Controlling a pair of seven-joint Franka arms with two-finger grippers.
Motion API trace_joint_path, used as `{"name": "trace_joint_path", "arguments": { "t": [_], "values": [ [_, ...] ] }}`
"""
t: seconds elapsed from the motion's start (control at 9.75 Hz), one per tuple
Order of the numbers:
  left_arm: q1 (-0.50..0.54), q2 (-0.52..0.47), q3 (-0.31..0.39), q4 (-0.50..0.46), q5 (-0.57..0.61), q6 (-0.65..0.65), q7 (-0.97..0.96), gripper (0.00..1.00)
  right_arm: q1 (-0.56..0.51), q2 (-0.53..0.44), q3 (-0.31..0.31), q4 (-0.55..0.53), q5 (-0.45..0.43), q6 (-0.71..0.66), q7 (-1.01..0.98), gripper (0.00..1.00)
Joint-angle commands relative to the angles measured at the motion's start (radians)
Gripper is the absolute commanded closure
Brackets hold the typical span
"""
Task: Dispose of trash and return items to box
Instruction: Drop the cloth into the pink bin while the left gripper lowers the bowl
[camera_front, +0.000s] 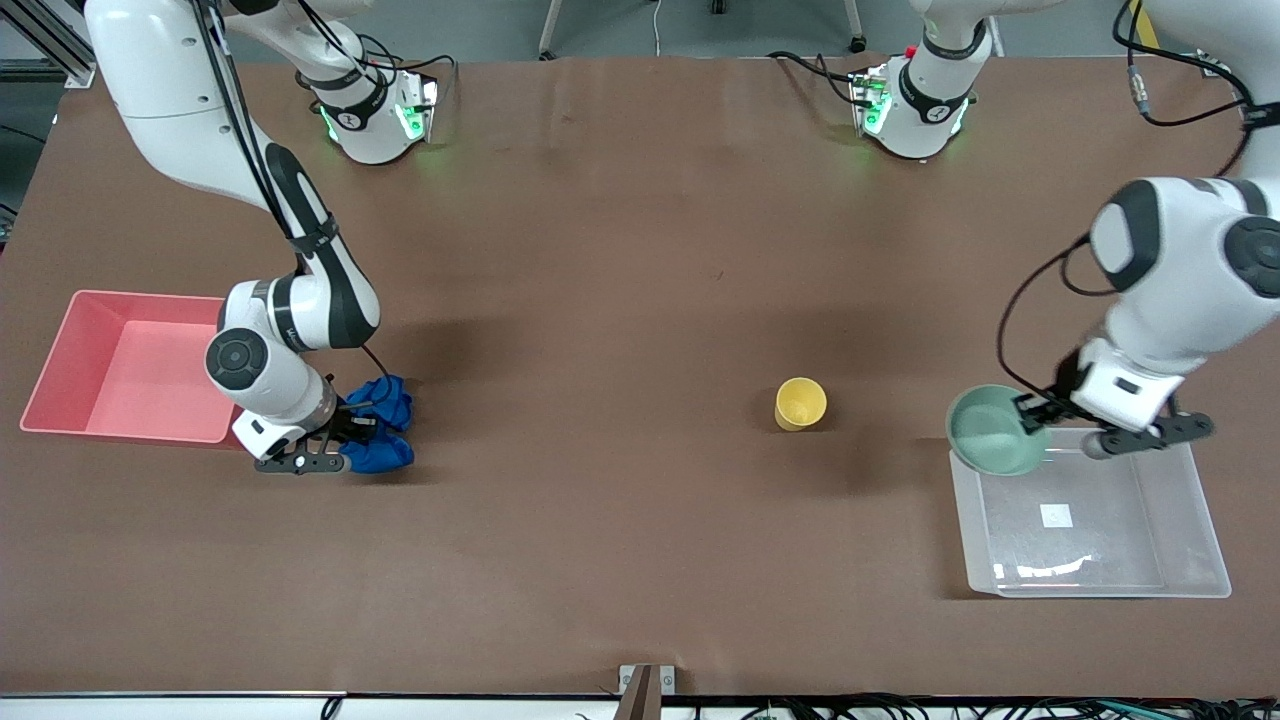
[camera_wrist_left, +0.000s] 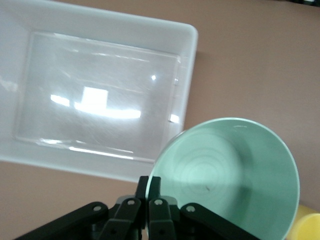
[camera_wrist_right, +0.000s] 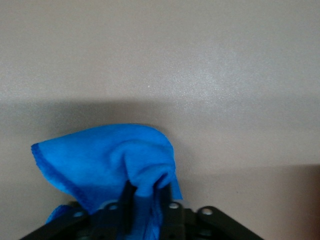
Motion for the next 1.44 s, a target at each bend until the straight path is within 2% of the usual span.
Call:
{"name": "trace_joint_path", "arguments": {
  "t": [0.0, 0.21, 0.41, 0.62, 0.92, 1.13, 1.33],
  "values": [
    [0.055, 0.173, 0.0, 0.153, 0.004, -0.013, 0.18, 1.0, -0.002, -0.071, -0.003, -0.02, 0.0, -0.051, 0.001, 0.97],
    [0.104, 0.316, 0.0, 0.286, 0.004, -0.014, 0.358, 1.0, -0.008, -0.11, -0.006, 0.042, -0.001, -0.177, -0.002, 0.97],
    [0.118, 0.41, 0.0, 0.352, 0.005, -0.016, 0.406, 1.0, -0.048, -0.151, -0.009, 0.137, -0.003, -0.347, -0.012, 0.97],
    [0.115, 0.464, 0.0, 0.385, 0.011, -0.016, 0.405, 1.0, -0.12, -0.186, -0.008, 0.194, -0.001, -0.45, -0.112, 0.97],
    [0.112, 0.53, 0.0, 0.389, 0.01, -0.004, 0.402, 0.99, -0.22, -0.245, -0.008, 0.19, -0.003, -0.512, -0.234, 0.97],
    [0.115, 0.576, 0.0, 0.444, 0.011, -0.004, 0.41, 0.99, -0.299, -0.246, -0.008, 0.179, -0.003, -0.513, -0.33, 0.96],
    [0.117, 0.577, 0.0, 0.445, 0.011, -0.004, 0.408, 0.83, -0.368, -0.239, -0.008, 0.147, -0.003, -0.504, -0.368, 0.96]
  ]
}}
